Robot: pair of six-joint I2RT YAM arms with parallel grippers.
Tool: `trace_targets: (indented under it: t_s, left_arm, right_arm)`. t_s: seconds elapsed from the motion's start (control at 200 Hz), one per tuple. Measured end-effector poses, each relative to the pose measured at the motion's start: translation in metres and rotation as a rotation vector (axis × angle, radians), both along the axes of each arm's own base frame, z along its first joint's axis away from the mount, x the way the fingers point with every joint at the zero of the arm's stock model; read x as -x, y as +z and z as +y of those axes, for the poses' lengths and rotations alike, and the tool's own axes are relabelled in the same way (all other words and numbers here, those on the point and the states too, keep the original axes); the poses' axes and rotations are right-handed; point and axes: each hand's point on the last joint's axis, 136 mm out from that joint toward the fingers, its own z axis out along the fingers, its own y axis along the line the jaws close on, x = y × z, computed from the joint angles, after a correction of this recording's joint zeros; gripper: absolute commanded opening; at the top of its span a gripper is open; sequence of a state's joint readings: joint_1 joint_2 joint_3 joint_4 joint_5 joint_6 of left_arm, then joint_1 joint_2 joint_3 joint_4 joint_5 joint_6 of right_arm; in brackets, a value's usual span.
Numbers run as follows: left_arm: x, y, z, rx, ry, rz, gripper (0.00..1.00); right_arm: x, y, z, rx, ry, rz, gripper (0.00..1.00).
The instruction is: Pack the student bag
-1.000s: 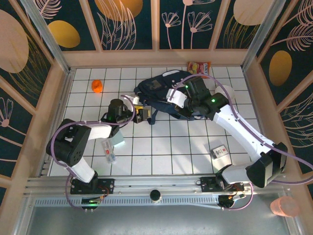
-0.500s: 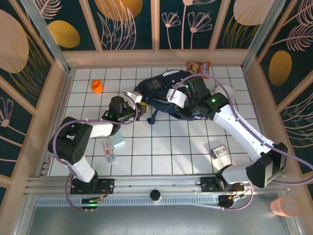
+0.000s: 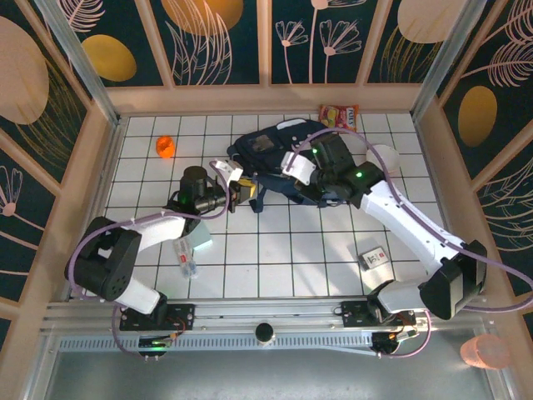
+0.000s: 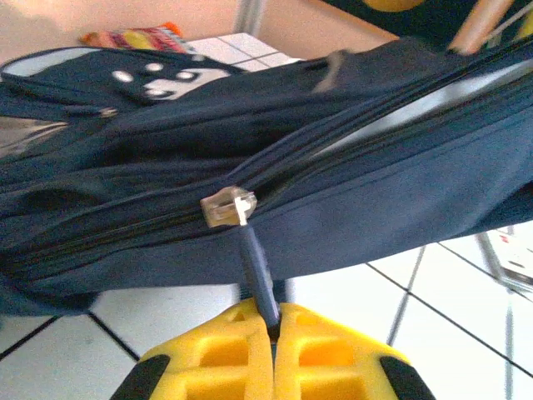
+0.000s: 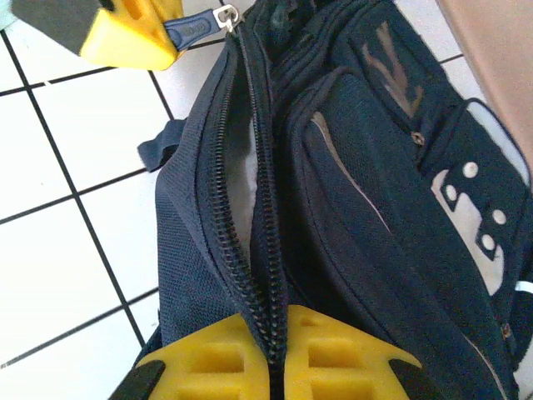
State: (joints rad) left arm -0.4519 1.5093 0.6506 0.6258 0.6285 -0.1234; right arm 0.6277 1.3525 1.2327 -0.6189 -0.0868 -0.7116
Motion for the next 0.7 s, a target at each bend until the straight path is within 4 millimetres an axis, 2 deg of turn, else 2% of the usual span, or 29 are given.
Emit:
trace_targets:
  t_s: [0.295, 0.425, 0.47, 0.591, 0.701]
  left_arm:
    - [0.041, 0.026, -0.022, 0.026, -0.173, 0.038, 0.00]
    - [0.050, 0.025, -0.032, 0.008, -0.205, 0.051, 0.00]
    - [0.051, 0.022, -0.032, -0.004, -0.200, 0.062, 0.00]
    - [0.048, 0.012, -0.030, -0.037, -0.160, 0.081, 0.00]
    - [0.047, -0.004, -0.030, -0.072, -0.142, 0.122, 0.00]
  right_arm:
    - [-0.012, -0.032, 0.031, -0.063, -0.025, 0.041, 0.00]
    - [-0.012, -0.037, 0.044, -0.112, -0.023, 0.066, 0.37]
    - [-0.012, -0.036, 0.044, -0.136, -0.033, 0.072, 0.45]
    - [0.003, -0.034, 0.030, -0.179, -0.048, 0.073, 0.62]
    - [0.023, -0.023, 0.004, -0.222, -0.097, 0.057, 0.64]
